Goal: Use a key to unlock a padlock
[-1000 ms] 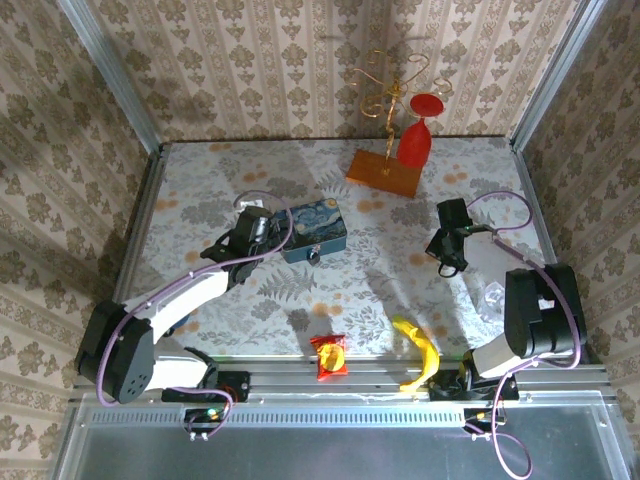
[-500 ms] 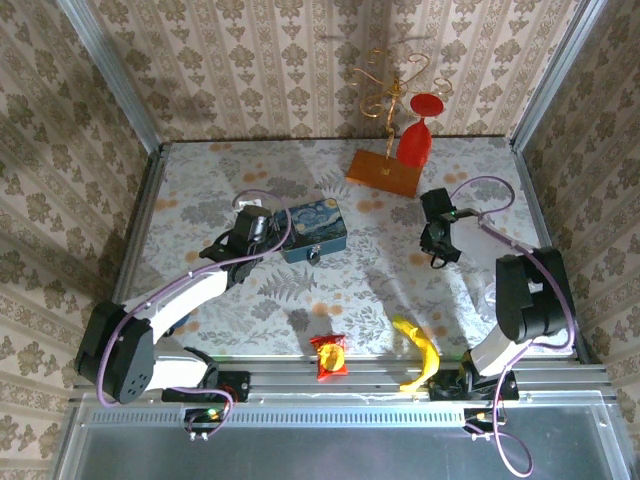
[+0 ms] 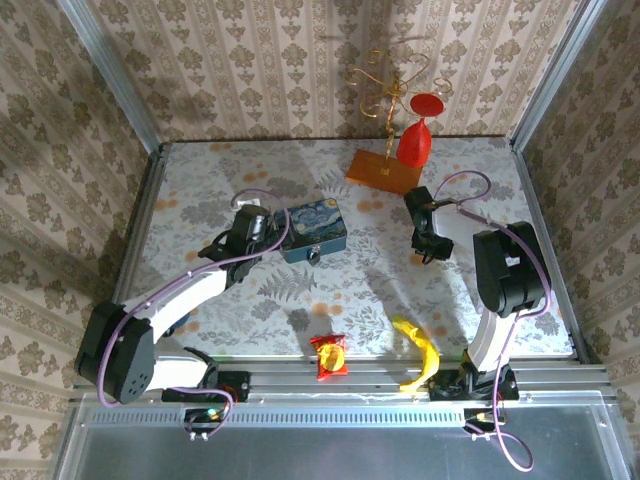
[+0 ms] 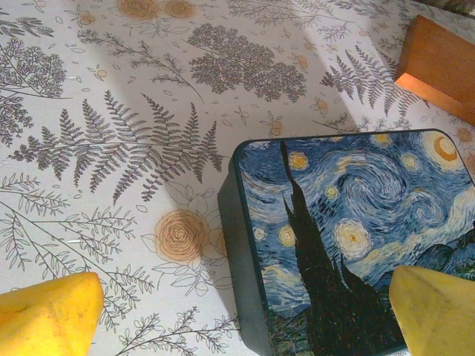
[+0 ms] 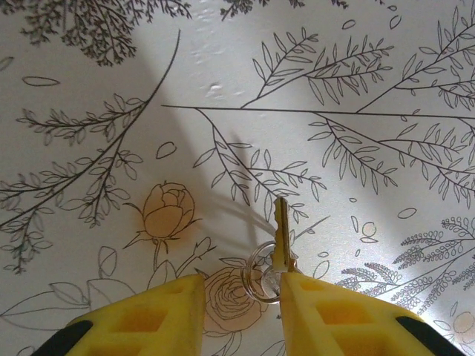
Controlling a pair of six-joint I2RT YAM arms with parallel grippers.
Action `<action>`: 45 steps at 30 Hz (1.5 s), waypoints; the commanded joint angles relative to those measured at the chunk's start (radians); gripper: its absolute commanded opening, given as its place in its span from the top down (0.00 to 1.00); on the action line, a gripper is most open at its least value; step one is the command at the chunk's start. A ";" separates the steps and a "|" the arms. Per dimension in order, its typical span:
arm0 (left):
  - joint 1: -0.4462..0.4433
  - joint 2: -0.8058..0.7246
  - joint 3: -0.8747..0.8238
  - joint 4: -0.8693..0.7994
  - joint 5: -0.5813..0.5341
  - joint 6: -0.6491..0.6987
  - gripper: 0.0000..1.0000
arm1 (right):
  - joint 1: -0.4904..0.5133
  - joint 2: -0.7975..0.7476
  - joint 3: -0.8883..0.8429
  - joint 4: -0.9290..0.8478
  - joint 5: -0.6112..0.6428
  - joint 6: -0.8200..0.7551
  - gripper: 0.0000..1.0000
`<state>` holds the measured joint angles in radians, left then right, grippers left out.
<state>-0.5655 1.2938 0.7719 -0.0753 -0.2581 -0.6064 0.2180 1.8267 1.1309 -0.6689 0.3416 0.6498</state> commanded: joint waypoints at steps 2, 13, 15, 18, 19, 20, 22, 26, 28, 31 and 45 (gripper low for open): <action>0.013 -0.006 -0.009 0.005 0.009 -0.013 0.00 | -0.001 0.021 0.011 -0.049 0.047 -0.001 0.69; 0.016 -0.010 -0.016 0.009 0.012 -0.018 0.00 | 0.000 0.015 0.003 -0.052 0.060 0.010 0.74; 0.016 -0.011 -0.018 0.009 0.013 -0.017 0.00 | -0.003 0.018 0.003 -0.048 0.059 0.010 0.76; 0.017 -0.014 -0.020 0.008 0.014 -0.019 0.00 | -0.003 0.024 0.010 -0.047 0.061 0.002 0.78; 0.017 -0.016 -0.021 0.009 0.014 -0.020 0.00 | -0.003 0.026 0.013 -0.047 0.062 0.001 0.79; 0.018 -0.017 -0.022 0.009 0.013 -0.020 0.00 | -0.003 0.026 0.016 -0.049 0.064 -0.001 0.79; 0.018 -0.020 -0.025 0.011 0.012 -0.020 0.00 | -0.002 0.029 0.020 -0.049 0.069 -0.004 0.80; 0.018 -0.022 -0.028 0.012 0.014 -0.024 0.00 | -0.002 0.037 0.030 -0.051 0.072 -0.010 0.83; 0.018 -0.024 -0.030 0.014 0.015 -0.026 0.00 | -0.003 0.039 0.033 -0.051 0.072 -0.012 0.85; 0.018 -0.027 -0.034 0.014 0.015 -0.027 0.00 | -0.003 0.038 0.035 -0.053 0.071 -0.013 0.89; 0.018 -0.036 -0.028 0.012 0.009 -0.019 0.00 | 0.012 -0.088 0.007 -0.048 0.035 -0.024 1.00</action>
<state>-0.5545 1.2846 0.7506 -0.0738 -0.2504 -0.6140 0.2211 1.7996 1.1450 -0.6899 0.3847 0.6300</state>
